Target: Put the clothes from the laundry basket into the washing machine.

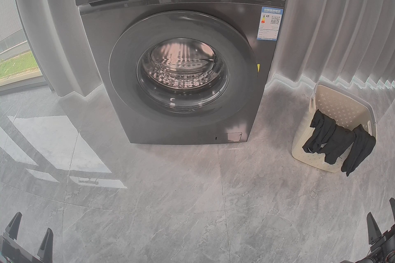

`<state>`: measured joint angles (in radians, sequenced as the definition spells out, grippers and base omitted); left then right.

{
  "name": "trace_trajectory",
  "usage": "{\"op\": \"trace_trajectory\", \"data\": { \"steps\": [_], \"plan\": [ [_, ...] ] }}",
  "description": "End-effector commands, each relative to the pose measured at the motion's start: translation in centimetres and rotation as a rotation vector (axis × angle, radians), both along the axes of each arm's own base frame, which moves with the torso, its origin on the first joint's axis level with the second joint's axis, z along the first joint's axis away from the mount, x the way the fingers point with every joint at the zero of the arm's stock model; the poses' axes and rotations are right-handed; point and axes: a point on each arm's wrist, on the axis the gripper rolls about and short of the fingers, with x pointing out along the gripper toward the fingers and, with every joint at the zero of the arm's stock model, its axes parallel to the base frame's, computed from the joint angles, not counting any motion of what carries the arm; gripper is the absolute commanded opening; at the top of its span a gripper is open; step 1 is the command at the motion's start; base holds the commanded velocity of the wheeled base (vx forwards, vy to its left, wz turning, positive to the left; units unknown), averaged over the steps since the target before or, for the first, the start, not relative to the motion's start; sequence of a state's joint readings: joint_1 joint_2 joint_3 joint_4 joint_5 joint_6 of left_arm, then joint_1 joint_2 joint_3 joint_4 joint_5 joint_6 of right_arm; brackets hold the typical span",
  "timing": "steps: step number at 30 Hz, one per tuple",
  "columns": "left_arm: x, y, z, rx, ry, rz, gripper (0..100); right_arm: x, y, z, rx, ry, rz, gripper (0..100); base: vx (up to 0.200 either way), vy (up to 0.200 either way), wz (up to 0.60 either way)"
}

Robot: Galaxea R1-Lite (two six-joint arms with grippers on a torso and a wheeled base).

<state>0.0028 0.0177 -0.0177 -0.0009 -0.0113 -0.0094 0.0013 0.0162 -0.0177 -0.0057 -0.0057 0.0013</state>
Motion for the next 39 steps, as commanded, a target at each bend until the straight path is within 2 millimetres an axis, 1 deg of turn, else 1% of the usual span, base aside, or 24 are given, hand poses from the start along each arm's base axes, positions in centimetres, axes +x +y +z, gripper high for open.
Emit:
{"op": "trace_trajectory", "data": {
  "steps": [1, 18, 24, 32, 35, 39],
  "plan": [
    [0.0, 0.0, -0.52, 0.0, -0.001, 0.002, 100, 0.12, 0.0, -0.49, 0.0, 0.016, 0.001, 100, 0.0, 0.0, 0.0],
    [0.0, 0.01, -0.54, -0.009, 0.001, 0.005, 100, 0.12, 0.0, -0.49, 0.0, 0.016, 0.001, 100, 0.0, 0.0, 0.0],
    [0.0, 0.01, -0.54, -0.003, 0.001, 0.005, 100, 0.12, 0.0, -0.49, 0.0, 0.016, 0.001, 100, 0.2, 0.0, 0.0],
    [0.0, 0.01, -0.55, -0.001, 0.002, 0.005, 100, 0.12, 0.0, -0.49, 0.0, 0.016, 0.001, 100, 0.0, 0.0, 0.0],
    [0.0, 0.01, -0.54, -0.001, 0.001, 0.005, 100, 0.12, 0.0, -0.49, 0.0, 0.016, 0.0, 100, 0.2, 0.0, 0.0],
    [0.0, 0.01, -0.54, 0.0, 0.001, 0.005, 100, 0.12, 0.0, -0.49, -0.001, 0.016, 0.0, 100, 0.0, 0.0, 0.0]
  ]
}}
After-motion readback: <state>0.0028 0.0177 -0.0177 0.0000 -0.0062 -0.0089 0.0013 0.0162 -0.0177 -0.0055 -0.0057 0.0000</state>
